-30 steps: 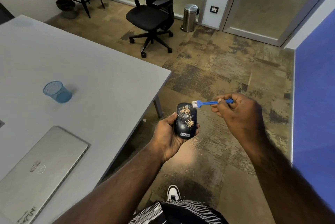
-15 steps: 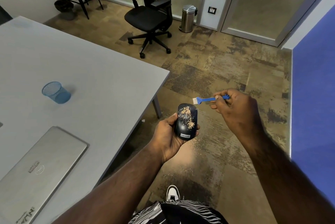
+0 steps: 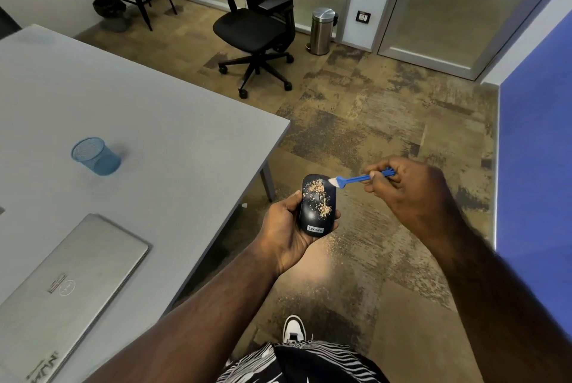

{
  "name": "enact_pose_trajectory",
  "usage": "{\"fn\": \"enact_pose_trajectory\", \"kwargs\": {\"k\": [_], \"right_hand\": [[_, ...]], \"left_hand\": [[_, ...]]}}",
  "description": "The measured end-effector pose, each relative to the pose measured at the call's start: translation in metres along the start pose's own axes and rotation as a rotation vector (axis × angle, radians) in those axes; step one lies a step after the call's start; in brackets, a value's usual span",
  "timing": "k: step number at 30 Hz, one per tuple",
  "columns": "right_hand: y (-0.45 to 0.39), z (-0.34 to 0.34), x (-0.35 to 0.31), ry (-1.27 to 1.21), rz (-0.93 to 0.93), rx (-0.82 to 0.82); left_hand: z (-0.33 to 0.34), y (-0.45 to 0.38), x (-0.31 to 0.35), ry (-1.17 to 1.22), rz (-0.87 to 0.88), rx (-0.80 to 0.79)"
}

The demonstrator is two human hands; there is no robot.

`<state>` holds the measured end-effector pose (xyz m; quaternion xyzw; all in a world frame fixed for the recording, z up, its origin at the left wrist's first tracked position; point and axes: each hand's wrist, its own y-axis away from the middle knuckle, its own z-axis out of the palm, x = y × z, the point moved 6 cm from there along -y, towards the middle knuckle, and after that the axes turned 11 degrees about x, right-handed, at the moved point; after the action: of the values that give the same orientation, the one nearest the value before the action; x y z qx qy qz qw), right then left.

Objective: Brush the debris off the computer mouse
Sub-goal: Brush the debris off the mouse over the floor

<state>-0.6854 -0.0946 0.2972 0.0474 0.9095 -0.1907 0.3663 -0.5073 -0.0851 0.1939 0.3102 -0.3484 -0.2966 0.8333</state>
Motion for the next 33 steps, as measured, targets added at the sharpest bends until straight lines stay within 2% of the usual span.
{"fn": "enact_pose_trajectory", "kwargs": {"k": [4,10,15,20,28,33], "right_hand": [[-0.004,-0.012,-0.002,-0.001,-0.031,0.068],[-0.001,-0.005,0.003,-0.019,-0.035,-0.101],[-0.003,-0.014,-0.001,-0.057,-0.082,0.000],[0.005,-0.006,0.000,-0.074,-0.078,-0.144],[0.017,-0.011,-0.008,-0.104,-0.117,-0.125],[0.018,-0.019,-0.013,-0.132,-0.169,-0.045]], "left_hand": [[-0.002,-0.001,-0.001,0.010,-0.008,0.004],[-0.001,-0.002,0.005,0.001,0.014,0.000],[-0.002,-0.003,0.004,-0.013,0.018,0.002],[-0.004,-0.006,0.003,-0.004,0.019,0.011],[-0.005,-0.012,0.008,0.057,0.022,0.020],[-0.004,-0.013,0.009,0.073,0.017,0.021]]}}
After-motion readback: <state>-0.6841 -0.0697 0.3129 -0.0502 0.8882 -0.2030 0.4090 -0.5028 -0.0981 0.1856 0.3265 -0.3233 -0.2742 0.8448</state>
